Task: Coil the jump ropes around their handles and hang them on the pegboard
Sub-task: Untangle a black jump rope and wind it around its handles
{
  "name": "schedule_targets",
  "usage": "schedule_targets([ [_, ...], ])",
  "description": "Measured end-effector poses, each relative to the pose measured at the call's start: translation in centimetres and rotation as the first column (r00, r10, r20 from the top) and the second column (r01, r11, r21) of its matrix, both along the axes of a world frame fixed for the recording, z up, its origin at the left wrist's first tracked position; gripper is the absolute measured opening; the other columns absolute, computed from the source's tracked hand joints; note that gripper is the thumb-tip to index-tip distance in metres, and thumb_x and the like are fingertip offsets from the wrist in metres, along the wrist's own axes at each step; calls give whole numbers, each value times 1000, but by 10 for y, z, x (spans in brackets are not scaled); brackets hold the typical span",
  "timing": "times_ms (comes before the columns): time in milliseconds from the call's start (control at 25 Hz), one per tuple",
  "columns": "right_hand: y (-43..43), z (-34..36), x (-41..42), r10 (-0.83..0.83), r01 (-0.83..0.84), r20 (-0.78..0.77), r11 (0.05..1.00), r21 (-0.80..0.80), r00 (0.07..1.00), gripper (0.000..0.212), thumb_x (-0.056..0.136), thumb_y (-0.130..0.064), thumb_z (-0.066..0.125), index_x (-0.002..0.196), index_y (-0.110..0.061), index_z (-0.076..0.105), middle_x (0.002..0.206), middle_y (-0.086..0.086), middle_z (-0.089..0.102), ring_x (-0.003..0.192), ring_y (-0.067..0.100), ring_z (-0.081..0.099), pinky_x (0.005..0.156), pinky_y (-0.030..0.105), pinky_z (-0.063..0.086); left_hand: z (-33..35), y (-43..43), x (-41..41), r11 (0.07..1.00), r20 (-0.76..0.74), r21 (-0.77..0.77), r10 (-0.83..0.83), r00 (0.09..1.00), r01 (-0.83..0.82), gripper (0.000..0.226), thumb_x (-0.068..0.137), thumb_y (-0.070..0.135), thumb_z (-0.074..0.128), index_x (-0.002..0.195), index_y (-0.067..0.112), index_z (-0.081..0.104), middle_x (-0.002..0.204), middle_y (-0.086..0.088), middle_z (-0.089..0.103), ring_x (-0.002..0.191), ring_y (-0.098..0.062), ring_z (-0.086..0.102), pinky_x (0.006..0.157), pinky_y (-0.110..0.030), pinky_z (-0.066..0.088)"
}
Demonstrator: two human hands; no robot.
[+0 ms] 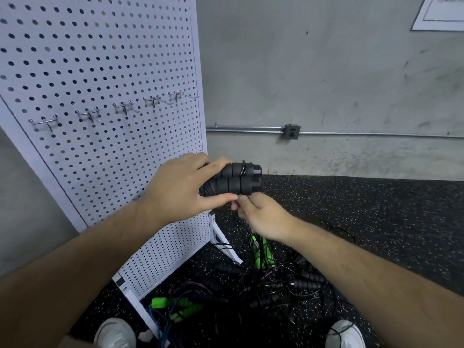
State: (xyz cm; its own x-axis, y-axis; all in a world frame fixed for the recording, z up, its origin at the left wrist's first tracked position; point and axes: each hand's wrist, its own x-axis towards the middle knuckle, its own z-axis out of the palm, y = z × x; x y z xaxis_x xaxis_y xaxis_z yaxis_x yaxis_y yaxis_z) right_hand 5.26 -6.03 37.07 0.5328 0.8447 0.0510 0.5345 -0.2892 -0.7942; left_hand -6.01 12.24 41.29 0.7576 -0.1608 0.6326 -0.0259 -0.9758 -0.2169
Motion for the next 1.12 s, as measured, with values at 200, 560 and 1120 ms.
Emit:
schedule_targets([
  [200,2,17,-23,31,-19,147,996,-85,989,33,109,-36,33,97,-15,56,74,-11,51,59,0,45,54,17,31,-6,28,9,985,-43,64,161,986,-159,73,88,80,36,131,24,58,82,-1,56,71,-21,55,59,-32,46],
  [560,-16,51,-53,100,-36,350,982,-184,931,39,108,-42,32,95,-14,57,85,2,65,68,14,59,60,34,47,-16,35,10,977,-66,105,193,979,-186,73,86,80,33,124,24,61,79,-3,58,69,-25,58,58,-29,37],
  [1120,-31,44,55,4,-57,501,994,91,865,9,97,-39,60,91,-33,63,83,-18,62,79,1,57,72,24,43,-13,-15,0,984,-188,-33,-177,966,174,69,87,78,47,131,27,63,88,9,57,78,-10,52,65,-22,36],
])
